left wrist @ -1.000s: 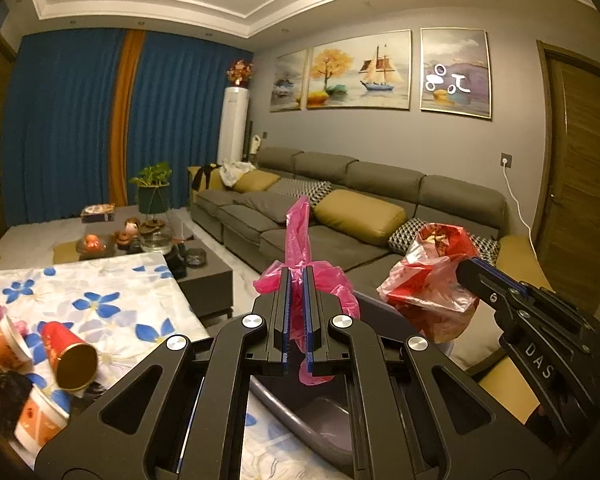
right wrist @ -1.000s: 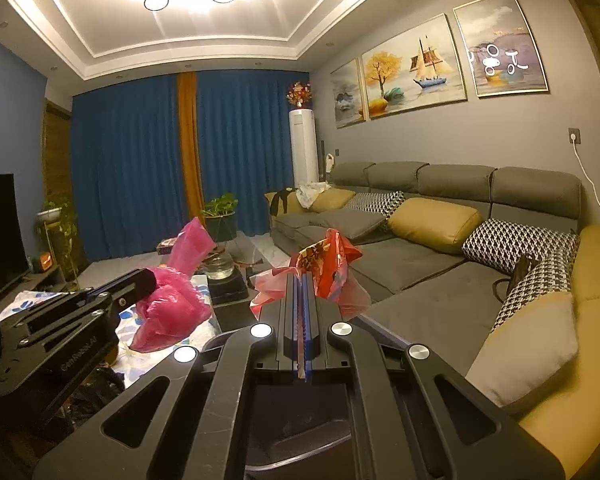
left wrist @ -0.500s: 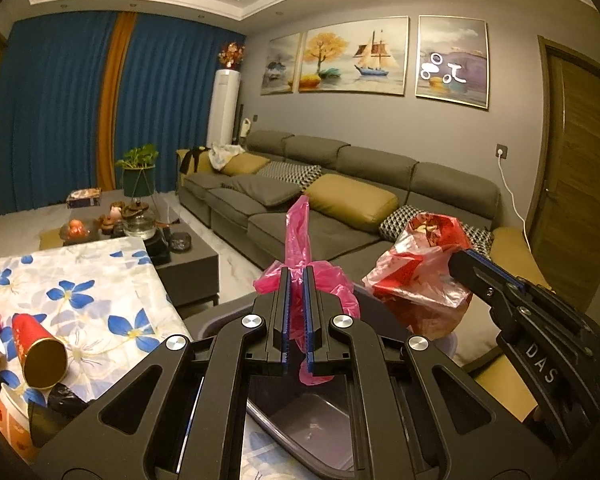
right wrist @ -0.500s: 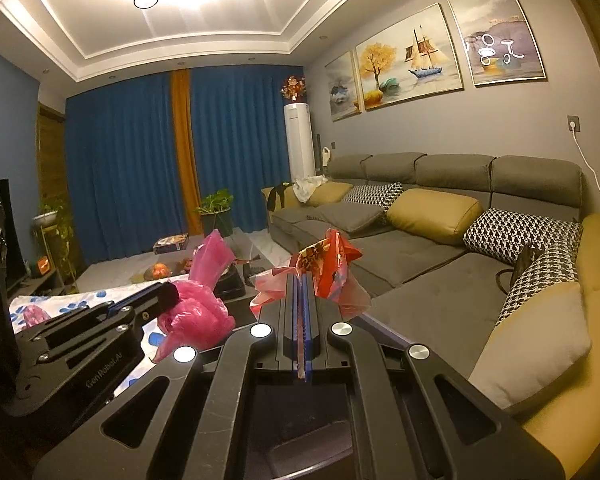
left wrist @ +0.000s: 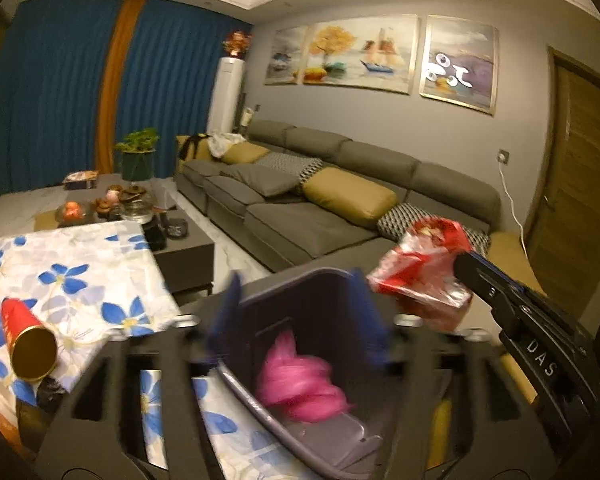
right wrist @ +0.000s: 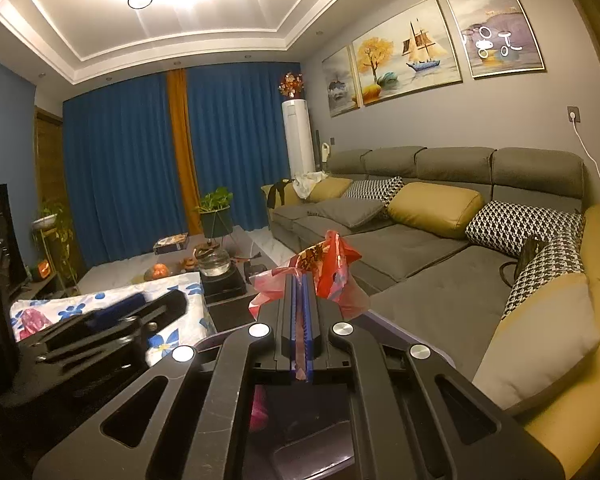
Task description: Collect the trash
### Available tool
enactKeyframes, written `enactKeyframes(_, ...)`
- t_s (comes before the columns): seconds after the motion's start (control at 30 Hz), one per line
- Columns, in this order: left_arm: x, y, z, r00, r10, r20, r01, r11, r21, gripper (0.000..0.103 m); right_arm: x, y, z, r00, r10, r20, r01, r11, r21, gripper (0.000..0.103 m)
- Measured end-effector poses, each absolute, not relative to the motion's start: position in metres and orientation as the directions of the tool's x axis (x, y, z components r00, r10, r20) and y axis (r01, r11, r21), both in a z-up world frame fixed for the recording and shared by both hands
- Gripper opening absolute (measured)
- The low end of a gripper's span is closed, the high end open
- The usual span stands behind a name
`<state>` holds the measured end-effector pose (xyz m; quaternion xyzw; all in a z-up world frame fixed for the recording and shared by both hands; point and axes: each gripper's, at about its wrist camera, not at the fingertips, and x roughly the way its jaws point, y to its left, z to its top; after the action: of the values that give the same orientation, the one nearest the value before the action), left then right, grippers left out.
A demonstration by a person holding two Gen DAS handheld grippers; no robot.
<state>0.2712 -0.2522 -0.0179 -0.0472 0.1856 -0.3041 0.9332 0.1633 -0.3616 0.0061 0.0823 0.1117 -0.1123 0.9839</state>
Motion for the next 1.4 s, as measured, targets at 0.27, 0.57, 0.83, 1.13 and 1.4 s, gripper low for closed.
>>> enactKeyframes(0.27,0.252,-0.211,-0.004,0.857,-0.439,-0.269,0.415,0.898,-0.143,0.091,0.163,-0.365,0.007,0.946,-0.220,-0.237,0.262,0.951,0.162,0.041)
enactKeyframes(0.57,0.218,-0.148,0.000,0.919,-0.275,-0.281,0.253,0.961,-0.112,0.097,0.144,-0.340,0.006,0.950,-0.209,-0.234,0.248,0.957,0.152,0.077)
enactKeyframes(0.83,0.181,-0.069,-0.004,0.950,-0.091,-0.299,0.068,0.994,-0.087,0.097,0.121,-0.296,0.004,0.960,-0.129,-0.249,0.172,0.972,0.161,0.086)
enactKeyframes(1.13,0.138,0.024,-0.022,0.934,0.083,-0.347,-0.113,0.991,-0.068,0.097,0.113,-0.233,-0.002,0.961,-0.021,-0.277,0.062,0.988,0.138,0.087)
enactKeyframes(1.4,0.112,0.077,-0.032,0.919,0.133,-0.371,-0.158,0.987,-0.038,0.097,0.117,-0.177,-0.015,0.951,0.064,-0.302,-0.026,0.991,0.129,0.087)
